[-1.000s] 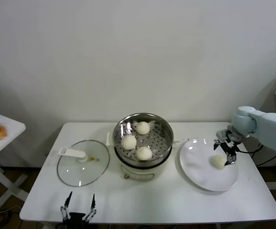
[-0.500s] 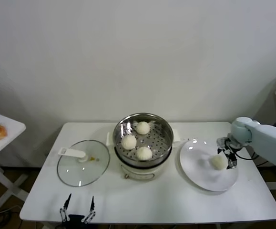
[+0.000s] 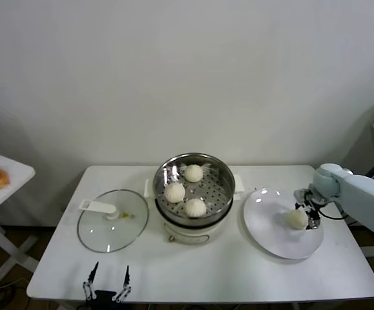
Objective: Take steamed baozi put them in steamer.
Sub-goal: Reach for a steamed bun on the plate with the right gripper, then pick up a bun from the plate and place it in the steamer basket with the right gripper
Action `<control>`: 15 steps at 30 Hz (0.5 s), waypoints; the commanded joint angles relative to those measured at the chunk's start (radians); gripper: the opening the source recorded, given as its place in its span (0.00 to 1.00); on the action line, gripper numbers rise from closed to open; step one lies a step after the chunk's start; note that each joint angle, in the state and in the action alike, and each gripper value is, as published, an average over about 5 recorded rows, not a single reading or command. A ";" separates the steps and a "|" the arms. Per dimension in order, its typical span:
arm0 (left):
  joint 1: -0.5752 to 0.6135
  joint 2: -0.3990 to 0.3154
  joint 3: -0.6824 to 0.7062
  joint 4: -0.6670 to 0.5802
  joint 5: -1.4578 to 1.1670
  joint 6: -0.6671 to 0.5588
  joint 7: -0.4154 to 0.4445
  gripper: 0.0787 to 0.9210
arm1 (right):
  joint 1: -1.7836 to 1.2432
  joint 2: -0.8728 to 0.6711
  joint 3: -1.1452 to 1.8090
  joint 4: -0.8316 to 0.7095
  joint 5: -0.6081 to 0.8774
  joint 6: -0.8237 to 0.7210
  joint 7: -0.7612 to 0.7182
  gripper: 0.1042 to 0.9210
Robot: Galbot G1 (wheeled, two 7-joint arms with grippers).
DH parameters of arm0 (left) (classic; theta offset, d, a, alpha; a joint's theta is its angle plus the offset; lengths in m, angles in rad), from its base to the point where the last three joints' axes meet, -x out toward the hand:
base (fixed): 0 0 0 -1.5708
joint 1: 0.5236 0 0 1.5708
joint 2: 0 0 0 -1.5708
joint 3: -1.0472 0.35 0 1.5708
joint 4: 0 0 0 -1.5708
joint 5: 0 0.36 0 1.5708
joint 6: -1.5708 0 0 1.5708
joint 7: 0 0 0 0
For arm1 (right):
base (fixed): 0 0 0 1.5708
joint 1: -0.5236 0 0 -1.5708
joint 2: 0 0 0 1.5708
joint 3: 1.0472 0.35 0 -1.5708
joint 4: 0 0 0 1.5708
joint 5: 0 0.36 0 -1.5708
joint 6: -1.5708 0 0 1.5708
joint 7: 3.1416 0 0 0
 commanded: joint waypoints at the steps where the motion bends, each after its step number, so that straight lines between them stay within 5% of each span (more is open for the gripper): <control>1: 0.002 -0.027 0.001 -0.005 0.000 -0.001 -0.001 0.88 | -0.032 0.004 0.044 -0.013 -0.019 0.004 0.005 0.81; 15: 0.008 -0.024 0.008 -0.014 0.005 -0.004 -0.001 0.88 | 0.187 -0.060 -0.138 0.154 0.211 -0.050 -0.004 0.74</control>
